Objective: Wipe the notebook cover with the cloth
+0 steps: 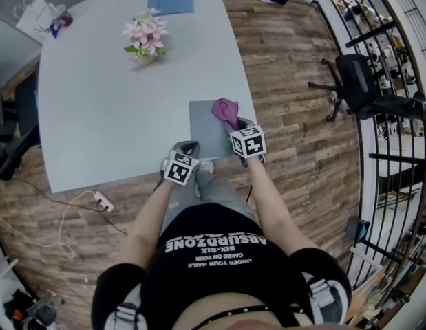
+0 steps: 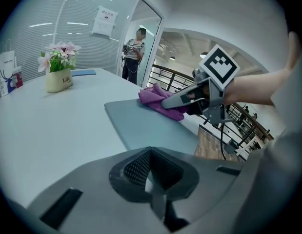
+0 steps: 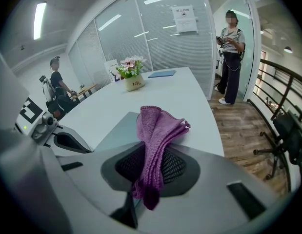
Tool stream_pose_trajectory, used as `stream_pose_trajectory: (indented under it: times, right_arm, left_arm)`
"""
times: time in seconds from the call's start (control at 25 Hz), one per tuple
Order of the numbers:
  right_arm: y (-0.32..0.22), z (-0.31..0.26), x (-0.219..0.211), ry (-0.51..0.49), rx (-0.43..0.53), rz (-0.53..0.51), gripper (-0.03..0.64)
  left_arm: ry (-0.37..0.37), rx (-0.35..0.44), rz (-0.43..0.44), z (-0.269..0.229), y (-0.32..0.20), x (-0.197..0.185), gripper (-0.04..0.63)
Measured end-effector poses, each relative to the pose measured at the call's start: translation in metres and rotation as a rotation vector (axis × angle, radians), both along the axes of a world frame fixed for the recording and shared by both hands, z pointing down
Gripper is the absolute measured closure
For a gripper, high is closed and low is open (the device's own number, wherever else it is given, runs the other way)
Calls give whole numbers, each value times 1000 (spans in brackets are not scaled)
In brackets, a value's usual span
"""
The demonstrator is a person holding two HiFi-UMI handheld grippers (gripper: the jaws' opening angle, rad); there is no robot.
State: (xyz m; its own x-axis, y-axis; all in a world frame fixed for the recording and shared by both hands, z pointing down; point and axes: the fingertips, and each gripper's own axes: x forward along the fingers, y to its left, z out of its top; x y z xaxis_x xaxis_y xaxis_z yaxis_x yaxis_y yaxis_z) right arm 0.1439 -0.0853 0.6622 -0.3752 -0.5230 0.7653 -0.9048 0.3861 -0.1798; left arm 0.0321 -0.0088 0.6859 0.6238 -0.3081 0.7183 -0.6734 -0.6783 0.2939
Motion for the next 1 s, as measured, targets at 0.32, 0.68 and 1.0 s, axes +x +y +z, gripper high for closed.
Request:
stream_pose_trajectory:
  times: [0.32,0.68,1.0]
  right_arm:
    - [18,3,3,-24,-1,51,532]
    - [36,1,5,-63,-16,51,532]
    - [34,5,8,-77,-23,50,532]
  left_arm:
    - [0,-4,-11,1,-2,-1,581]
    - [-3,3,-31,-1,0,0,581]
    - [0,-29,-69,-2,6,-8,581]
